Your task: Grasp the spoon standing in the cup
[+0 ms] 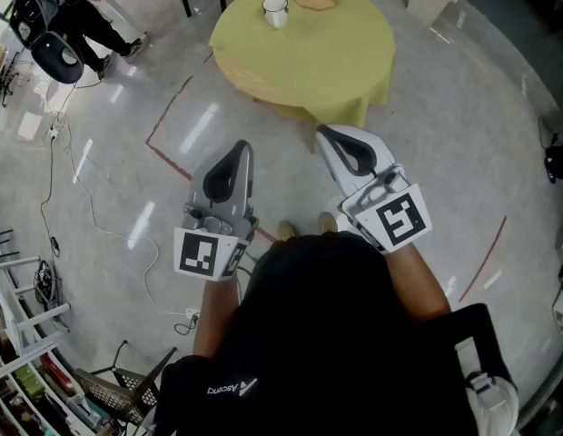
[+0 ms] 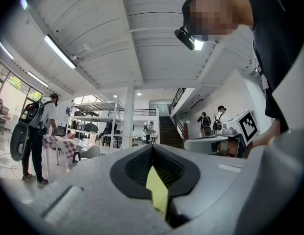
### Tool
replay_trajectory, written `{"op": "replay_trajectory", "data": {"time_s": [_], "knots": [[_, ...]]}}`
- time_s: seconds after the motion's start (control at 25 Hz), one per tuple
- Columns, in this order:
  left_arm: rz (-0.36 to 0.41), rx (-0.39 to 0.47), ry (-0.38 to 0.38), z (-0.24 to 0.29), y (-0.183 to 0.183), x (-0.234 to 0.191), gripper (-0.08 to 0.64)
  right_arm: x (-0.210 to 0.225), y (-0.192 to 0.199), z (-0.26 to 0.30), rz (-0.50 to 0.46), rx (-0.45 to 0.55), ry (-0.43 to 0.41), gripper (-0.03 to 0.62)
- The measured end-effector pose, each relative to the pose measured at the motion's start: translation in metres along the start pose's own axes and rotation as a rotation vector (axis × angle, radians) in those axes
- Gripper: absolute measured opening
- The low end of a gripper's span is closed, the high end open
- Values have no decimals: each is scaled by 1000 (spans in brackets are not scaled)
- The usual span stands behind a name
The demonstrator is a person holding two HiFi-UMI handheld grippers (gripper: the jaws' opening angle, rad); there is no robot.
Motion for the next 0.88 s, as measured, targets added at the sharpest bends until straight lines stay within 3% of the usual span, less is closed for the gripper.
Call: {"op": "replay_trajectory", "data": {"time_s": [0.56, 0.88], "knots": [[13, -19, -35, 36, 10, 26, 11, 39, 8, -11, -7, 21, -30, 3], [34, -20, -64, 80, 13, 30, 11, 69, 7, -7, -26, 48, -100, 3]]}}
Point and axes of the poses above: the fingertips, and each gripper's own axes: z forward along the fingers, x to its right, y out of its underside, the point moved 5 cm from there along -z, backward along the fingers, and after that the axes turned 6 degrees about -z, right-handed, at the moved point
